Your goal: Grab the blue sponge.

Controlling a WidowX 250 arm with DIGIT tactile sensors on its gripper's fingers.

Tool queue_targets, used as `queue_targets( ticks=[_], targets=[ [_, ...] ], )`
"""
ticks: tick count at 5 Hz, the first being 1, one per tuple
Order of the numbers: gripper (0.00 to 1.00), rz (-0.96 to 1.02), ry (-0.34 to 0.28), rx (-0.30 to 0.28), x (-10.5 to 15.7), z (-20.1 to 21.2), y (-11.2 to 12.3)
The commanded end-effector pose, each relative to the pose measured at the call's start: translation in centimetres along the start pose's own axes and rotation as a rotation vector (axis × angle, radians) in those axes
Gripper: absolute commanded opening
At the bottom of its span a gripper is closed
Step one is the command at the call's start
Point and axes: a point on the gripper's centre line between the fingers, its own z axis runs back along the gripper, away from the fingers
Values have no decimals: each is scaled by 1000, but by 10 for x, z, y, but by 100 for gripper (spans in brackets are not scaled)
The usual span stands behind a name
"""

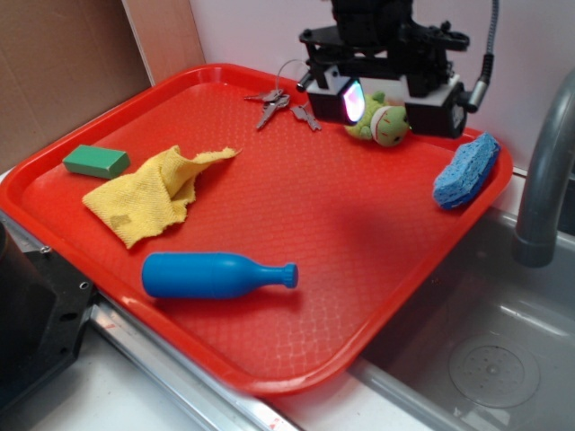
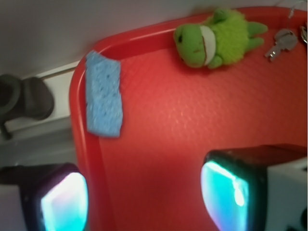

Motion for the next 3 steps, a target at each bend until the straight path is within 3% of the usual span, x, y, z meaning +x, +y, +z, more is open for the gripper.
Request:
queue_targets(
  ticks=[1, 3],
  targets=[
    [100, 17, -29, -48, 5, 2, -9],
    [100, 23, 15, -85, -3, -12, -8]
  ],
)
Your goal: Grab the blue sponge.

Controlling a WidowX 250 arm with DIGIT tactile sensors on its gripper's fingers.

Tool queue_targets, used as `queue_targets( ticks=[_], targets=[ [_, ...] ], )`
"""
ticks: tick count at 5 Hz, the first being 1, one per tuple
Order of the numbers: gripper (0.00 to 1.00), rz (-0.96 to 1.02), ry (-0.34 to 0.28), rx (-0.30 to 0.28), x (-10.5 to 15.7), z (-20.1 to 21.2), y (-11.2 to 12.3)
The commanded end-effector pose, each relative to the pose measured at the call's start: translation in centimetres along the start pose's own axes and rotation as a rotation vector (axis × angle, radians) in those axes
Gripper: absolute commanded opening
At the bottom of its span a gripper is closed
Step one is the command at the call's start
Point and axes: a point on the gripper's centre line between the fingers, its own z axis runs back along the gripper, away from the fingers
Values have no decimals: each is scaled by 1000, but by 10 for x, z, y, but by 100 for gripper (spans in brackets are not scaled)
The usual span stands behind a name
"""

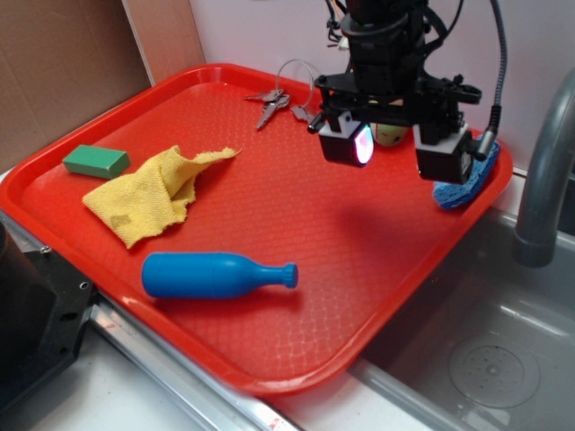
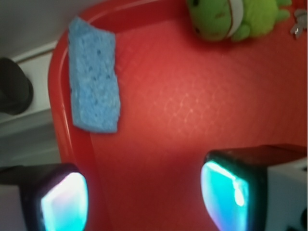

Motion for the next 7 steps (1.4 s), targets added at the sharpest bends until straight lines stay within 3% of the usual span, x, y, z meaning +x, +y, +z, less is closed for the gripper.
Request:
queue_targets(
  ticks=[1, 5, 7],
  targets=[
    [100, -25, -45, -60, 5, 23, -3],
    [100, -25, -45, -60, 5, 23, -3],
    [100, 46, -58, -218, 49, 5, -30]
  ],
)
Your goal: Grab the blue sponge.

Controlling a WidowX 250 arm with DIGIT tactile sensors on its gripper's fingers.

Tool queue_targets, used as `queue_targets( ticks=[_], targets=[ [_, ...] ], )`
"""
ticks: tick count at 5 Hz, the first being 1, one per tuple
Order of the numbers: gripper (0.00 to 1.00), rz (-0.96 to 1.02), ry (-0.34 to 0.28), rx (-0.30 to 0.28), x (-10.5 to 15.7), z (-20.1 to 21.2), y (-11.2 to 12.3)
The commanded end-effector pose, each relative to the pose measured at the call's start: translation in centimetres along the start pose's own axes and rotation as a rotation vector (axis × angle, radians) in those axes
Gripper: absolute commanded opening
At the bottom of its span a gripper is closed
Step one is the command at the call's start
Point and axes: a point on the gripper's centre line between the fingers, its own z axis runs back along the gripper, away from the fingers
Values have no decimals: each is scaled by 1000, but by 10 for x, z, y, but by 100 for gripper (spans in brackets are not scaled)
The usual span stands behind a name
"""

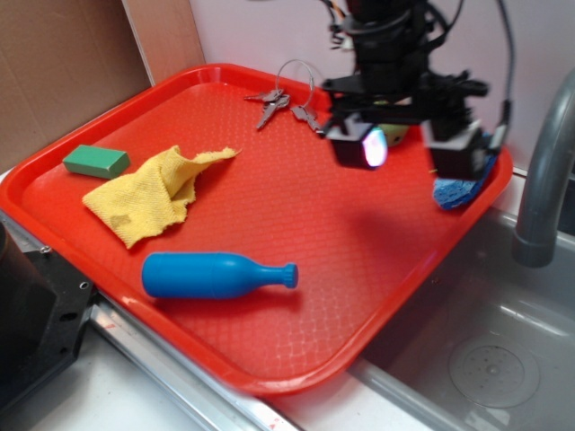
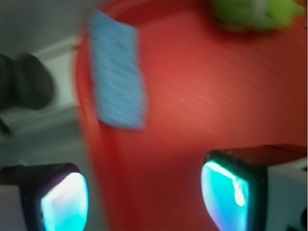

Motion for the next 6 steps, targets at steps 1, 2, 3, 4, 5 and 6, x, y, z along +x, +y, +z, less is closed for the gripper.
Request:
queue_targets(
  ticks=[1, 2, 3, 4, 5, 6],
  targets=[
    [100, 28, -60, -87, 47, -6, -14],
    [100, 40, -54, -42, 59, -16, -7],
    [100, 53, -41, 1, 65, -28, -3],
    [85, 54, -24, 26, 66, -38, -5],
    [0, 50, -23, -6, 62, -22, 0],
    [0, 57, -20, -26, 52, 3, 3]
  ],
)
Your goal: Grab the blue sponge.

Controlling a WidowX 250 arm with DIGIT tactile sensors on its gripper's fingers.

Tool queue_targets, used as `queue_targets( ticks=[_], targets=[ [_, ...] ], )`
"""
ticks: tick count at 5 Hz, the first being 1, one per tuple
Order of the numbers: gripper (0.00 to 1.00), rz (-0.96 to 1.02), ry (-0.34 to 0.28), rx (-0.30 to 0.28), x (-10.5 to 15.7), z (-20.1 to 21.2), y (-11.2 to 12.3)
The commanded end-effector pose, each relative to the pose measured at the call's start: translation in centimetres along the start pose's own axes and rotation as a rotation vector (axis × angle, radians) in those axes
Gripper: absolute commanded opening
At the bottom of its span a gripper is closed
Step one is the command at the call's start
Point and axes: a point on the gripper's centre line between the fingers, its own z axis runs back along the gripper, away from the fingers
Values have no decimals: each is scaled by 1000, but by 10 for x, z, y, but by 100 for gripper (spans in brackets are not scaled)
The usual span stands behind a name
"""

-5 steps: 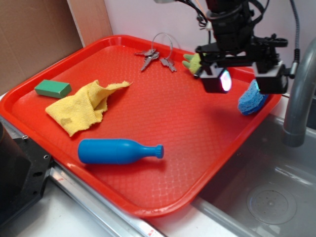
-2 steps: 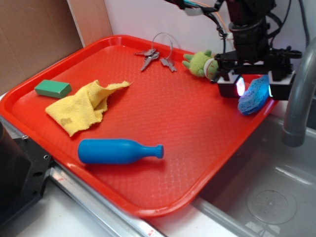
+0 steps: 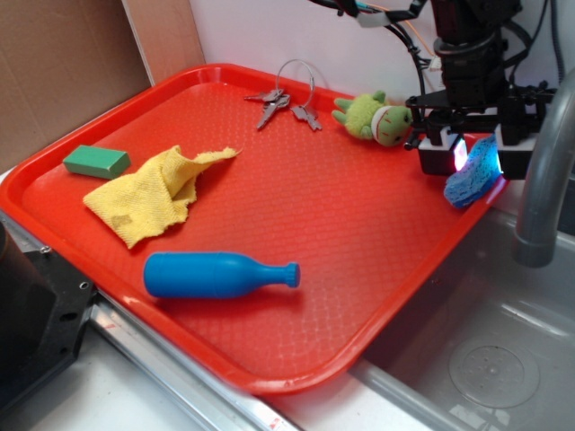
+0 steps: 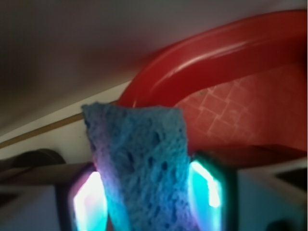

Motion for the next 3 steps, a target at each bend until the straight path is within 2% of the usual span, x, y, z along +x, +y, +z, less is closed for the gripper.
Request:
queue_targets(
  ticks=[1, 2, 3],
  targets=[
    [0, -18, -38, -65, -12, 77, 17],
    [0, -16, -118, 25, -35, 121, 45],
    [0, 101, -182, 180, -59, 145, 88]
  ],
)
